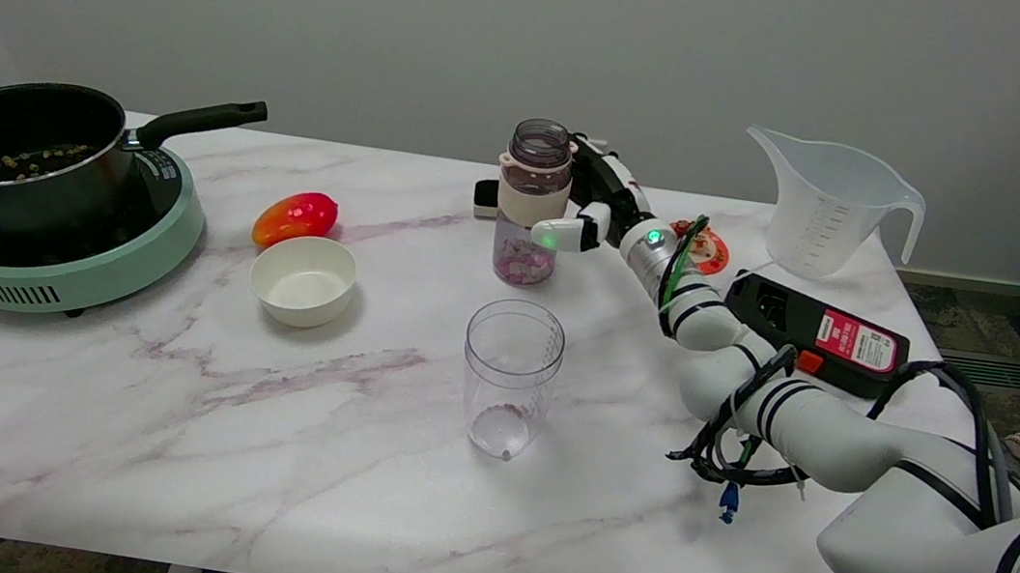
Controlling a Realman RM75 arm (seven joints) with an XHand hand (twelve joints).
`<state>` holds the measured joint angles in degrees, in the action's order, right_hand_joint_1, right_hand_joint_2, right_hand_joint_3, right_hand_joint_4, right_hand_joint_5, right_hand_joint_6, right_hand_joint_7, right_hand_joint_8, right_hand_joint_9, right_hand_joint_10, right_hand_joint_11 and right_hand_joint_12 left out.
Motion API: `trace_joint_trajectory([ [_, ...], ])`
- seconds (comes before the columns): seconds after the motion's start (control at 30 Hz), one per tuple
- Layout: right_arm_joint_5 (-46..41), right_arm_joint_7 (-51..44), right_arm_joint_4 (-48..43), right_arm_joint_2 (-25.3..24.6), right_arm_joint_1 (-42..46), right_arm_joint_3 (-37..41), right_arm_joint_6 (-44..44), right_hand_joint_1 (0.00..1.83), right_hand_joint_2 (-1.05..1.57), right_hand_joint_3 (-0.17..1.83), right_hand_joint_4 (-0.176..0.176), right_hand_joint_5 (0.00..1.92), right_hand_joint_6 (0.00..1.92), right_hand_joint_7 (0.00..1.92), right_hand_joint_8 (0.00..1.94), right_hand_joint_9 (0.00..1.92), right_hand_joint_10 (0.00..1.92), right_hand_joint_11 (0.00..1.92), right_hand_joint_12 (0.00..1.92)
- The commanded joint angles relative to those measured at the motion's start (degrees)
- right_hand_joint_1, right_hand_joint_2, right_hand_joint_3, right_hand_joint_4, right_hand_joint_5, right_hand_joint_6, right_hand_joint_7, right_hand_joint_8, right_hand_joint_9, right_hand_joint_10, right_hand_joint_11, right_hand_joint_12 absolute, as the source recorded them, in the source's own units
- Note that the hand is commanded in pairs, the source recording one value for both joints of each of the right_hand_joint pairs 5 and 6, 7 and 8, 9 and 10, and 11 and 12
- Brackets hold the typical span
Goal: Pick up the bottle.
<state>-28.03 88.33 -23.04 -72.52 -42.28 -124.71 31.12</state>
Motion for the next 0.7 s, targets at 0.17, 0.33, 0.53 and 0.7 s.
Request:
trace_joint_trajectory([
  [0.17, -0.6, 0.3, 0.1, -0.2, 0.8, -0.9, 0.0, 1.29, -0.78, 1.23, 0.0, 0.23, 0.23, 0.62, 0.62, 0.46, 0.46, 0.38, 0.38],
  [0.33, -0.4, 1.1, -0.6, -0.3, 0.5, -1.7, 0.2, 1.3, -0.78, 1.21, 0.0, 0.23, 0.23, 0.62, 0.62, 0.46, 0.46, 0.38, 0.38],
  [0.53, -0.4, 1.1, -0.7, 0.0, 0.5, -1.6, 0.2, 1.36, -0.57, 1.01, 0.0, 0.23, 0.23, 0.66, 0.66, 0.51, 0.51, 0.33, 0.33],
  [0.7, -0.4, 1.0, -0.7, 0.1, 0.4, -1.5, 0.1, 1.4, -0.36, 0.88, 0.0, 0.26, 0.26, 0.71, 0.71, 0.62, 0.62, 0.29, 0.29],
])
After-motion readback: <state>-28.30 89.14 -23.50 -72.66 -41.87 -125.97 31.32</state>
